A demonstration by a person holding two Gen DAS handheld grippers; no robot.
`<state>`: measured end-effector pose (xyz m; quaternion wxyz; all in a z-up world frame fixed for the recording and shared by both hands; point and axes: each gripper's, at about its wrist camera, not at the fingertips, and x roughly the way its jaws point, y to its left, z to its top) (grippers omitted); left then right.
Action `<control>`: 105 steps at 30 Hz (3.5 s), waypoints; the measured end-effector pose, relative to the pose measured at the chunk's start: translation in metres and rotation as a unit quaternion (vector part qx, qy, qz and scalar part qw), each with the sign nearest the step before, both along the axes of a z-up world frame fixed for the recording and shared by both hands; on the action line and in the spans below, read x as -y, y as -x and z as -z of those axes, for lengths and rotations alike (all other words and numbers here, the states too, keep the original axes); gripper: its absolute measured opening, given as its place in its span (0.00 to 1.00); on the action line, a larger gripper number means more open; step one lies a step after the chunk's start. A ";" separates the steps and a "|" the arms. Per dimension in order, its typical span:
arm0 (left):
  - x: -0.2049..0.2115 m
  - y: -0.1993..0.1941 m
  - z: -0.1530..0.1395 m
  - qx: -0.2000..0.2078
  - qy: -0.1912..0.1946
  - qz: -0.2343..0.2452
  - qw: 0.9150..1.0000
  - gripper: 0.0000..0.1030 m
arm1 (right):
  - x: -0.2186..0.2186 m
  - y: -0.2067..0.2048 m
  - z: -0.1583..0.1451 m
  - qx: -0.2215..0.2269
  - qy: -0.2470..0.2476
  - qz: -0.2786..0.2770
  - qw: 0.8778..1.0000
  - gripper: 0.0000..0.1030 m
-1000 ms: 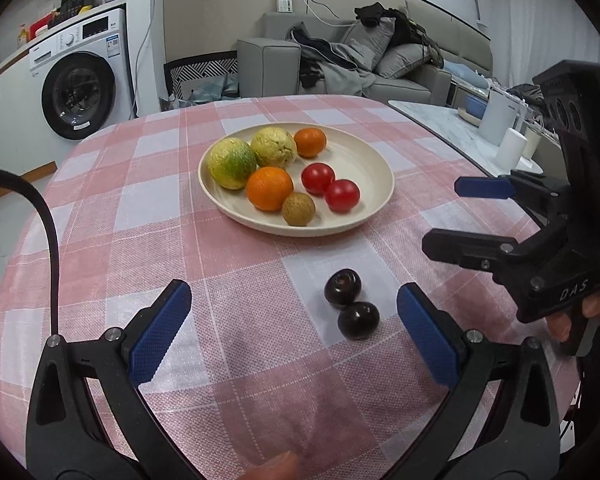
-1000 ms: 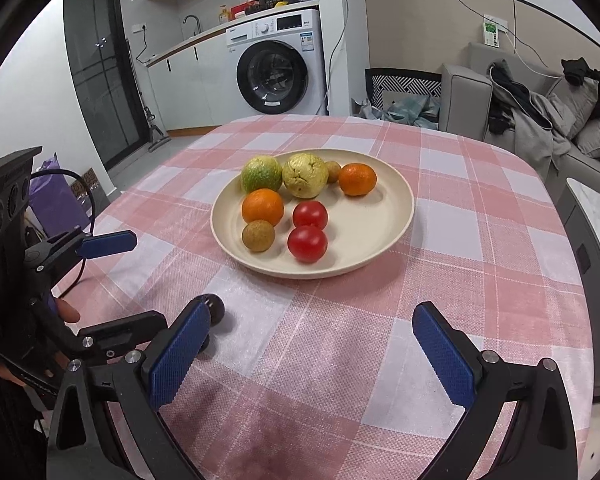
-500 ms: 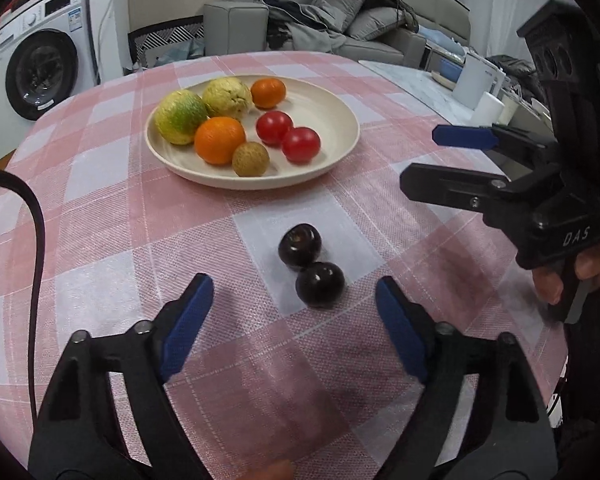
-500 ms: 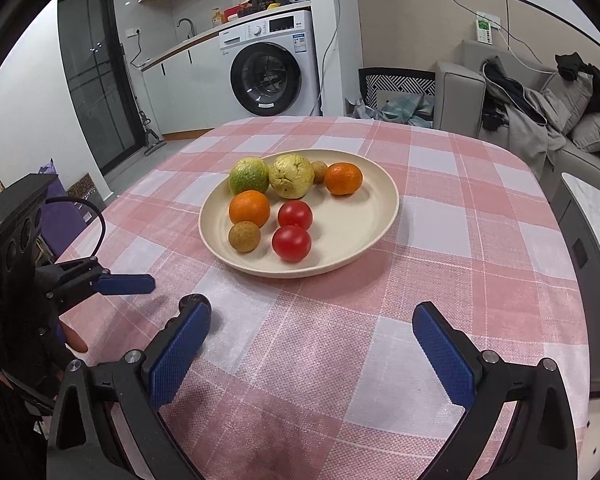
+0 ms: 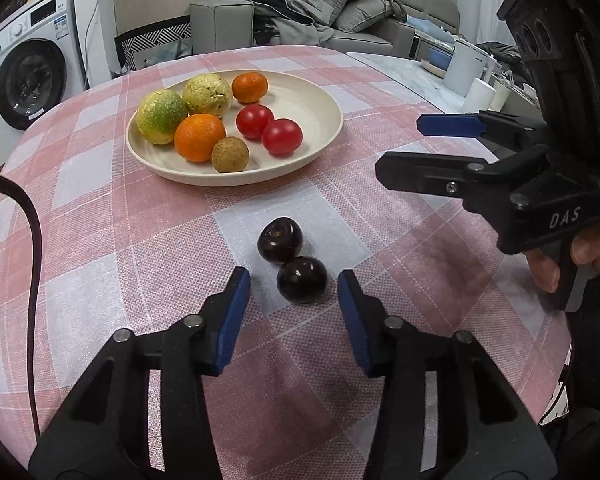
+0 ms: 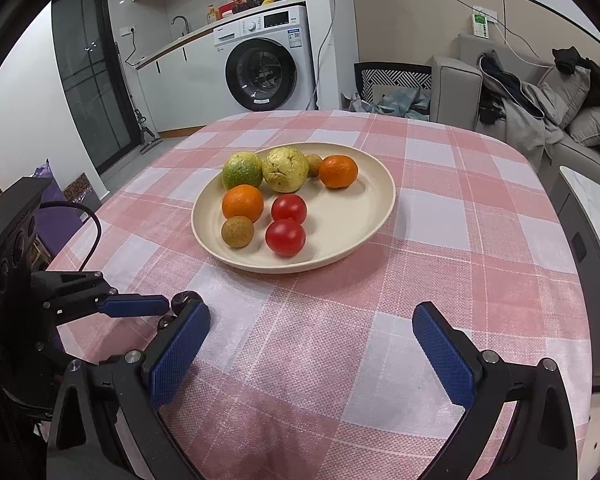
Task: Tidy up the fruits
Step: 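Move the left tool to a dark purple plum and close on it, then close the right tool on the other dark plum while the left tool holds its plum, then carry both plums onto the cream plate and open both tools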
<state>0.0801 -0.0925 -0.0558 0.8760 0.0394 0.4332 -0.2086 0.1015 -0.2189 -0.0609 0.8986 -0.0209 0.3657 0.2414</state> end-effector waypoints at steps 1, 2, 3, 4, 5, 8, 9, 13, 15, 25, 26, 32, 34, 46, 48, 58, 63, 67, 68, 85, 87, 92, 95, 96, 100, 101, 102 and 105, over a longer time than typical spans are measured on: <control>0.000 0.000 0.000 -0.001 0.005 0.003 1.000 0.39 | 0.000 0.000 0.000 -0.001 0.000 0.000 1.000 1.00; 0.000 0.000 0.000 -0.002 0.009 0.007 1.000 0.39 | 0.000 0.000 0.001 -0.002 0.000 0.001 1.000 1.00; -0.001 0.000 -0.001 -0.002 0.010 0.009 1.000 0.39 | 0.000 0.000 0.001 -0.002 0.000 0.000 1.000 1.00; -0.001 0.000 -0.001 -0.001 0.008 0.009 1.000 0.39 | 0.000 0.000 0.001 -0.002 0.001 0.000 1.000 1.00; -0.001 0.000 -0.001 -0.001 0.007 0.010 1.000 0.38 | 0.000 0.000 0.001 -0.002 0.001 0.000 1.000 1.00; -0.001 0.000 0.000 -0.001 0.005 0.007 1.000 0.27 | 0.000 0.000 0.000 -0.001 0.000 -0.001 1.000 1.00; -0.001 0.000 0.000 -0.002 0.008 0.009 1.000 0.23 | -0.001 0.000 0.000 -0.001 0.000 -0.002 1.000 1.00; -0.003 0.002 -0.002 -0.001 0.021 0.015 1.000 0.22 | -0.002 0.000 0.001 -0.002 0.001 -0.001 1.000 1.00; -0.003 0.005 -0.004 0.004 0.023 0.021 1.000 0.22 | -0.001 -0.001 0.001 -0.001 0.001 0.001 1.000 1.00; -0.031 0.009 -0.032 0.056 0.056 -0.004 0.997 0.22 | -0.005 -0.003 0.002 -0.018 -0.015 -0.001 1.000 1.00; -0.035 0.009 -0.035 0.062 0.057 -0.012 0.996 0.22 | -0.006 -0.002 0.003 -0.021 -0.021 -0.003 1.000 1.00; -0.062 0.005 -0.046 0.080 0.075 -0.051 0.993 0.22 | -0.028 0.001 0.008 -0.042 -0.031 -0.036 0.998 0.76; -0.068 0.003 -0.047 0.080 0.078 -0.060 0.992 0.22 | -0.039 0.004 0.010 -0.042 -0.026 -0.049 0.998 0.76; -0.080 0.003 -0.045 0.085 0.072 -0.087 0.990 0.22 | -0.082 0.007 0.019 -0.054 -0.006 -0.089 0.995 0.58; -0.080 0.003 -0.045 0.085 0.072 -0.088 0.990 0.22 | -0.087 0.005 0.020 -0.057 -0.007 -0.094 0.994 0.56; -0.082 0.001 -0.044 0.085 0.074 -0.093 0.989 0.22 | -0.095 0.000 0.022 -0.056 0.005 -0.083 0.995 0.30; -0.082 0.000 -0.043 0.085 0.074 -0.093 0.989 0.22 | -0.093 -0.002 0.022 -0.056 0.006 -0.079 0.995 0.25; -0.080 -0.001 -0.043 0.086 0.072 -0.091 0.989 0.22 | -0.088 -0.002 0.019 -0.049 0.000 -0.076 0.996 0.25; -0.080 -0.002 -0.042 0.086 0.073 -0.091 0.989 0.22 | -0.085 -0.001 0.017 -0.047 -0.006 -0.074 0.996 0.25; -0.062 -0.024 -0.053 0.101 0.067 -0.102 0.987 0.22 | -0.027 -0.014 -0.021 0.020 -0.062 0.032 0.997 0.25; -0.061 -0.030 -0.054 0.100 0.067 -0.103 0.987 0.22 | -0.023 -0.020 -0.024 0.021 -0.068 0.045 0.996 0.25; -0.059 -0.045 -0.053 0.099 0.065 -0.112 0.987 0.22 | -0.016 -0.027 -0.029 0.023 -0.078 0.056 0.995 0.25; -0.057 -0.056 -0.049 0.094 0.063 -0.120 0.986 0.22 | -0.015 -0.033 -0.028 0.024 -0.076 0.058 0.995 0.25; -0.057 -0.060 -0.047 0.093 0.061 -0.121 0.986 0.22 | -0.013 -0.036 -0.027 0.023 -0.079 0.060 0.995 0.25; -0.051 -0.072 -0.039 0.095 0.041 -0.126 0.987 0.22 | -0.008 -0.043 -0.018 0.015 -0.090 0.067 0.994 0.25; -0.050 -0.074 -0.036 0.093 0.038 -0.127 0.987 0.22 | -0.008 -0.045 -0.015 0.012 -0.093 0.069 0.993 0.25; -0.049 -0.076 -0.034 0.092 0.034 -0.128 0.987 0.22 | -0.008 -0.046 -0.012 0.009 -0.093 0.071 0.993 0.25; -0.047 -0.081 -0.028 0.092 0.023 -0.129 0.987 0.22 | -0.010 -0.049 -0.007 0.005 -0.089 0.070 0.994 0.25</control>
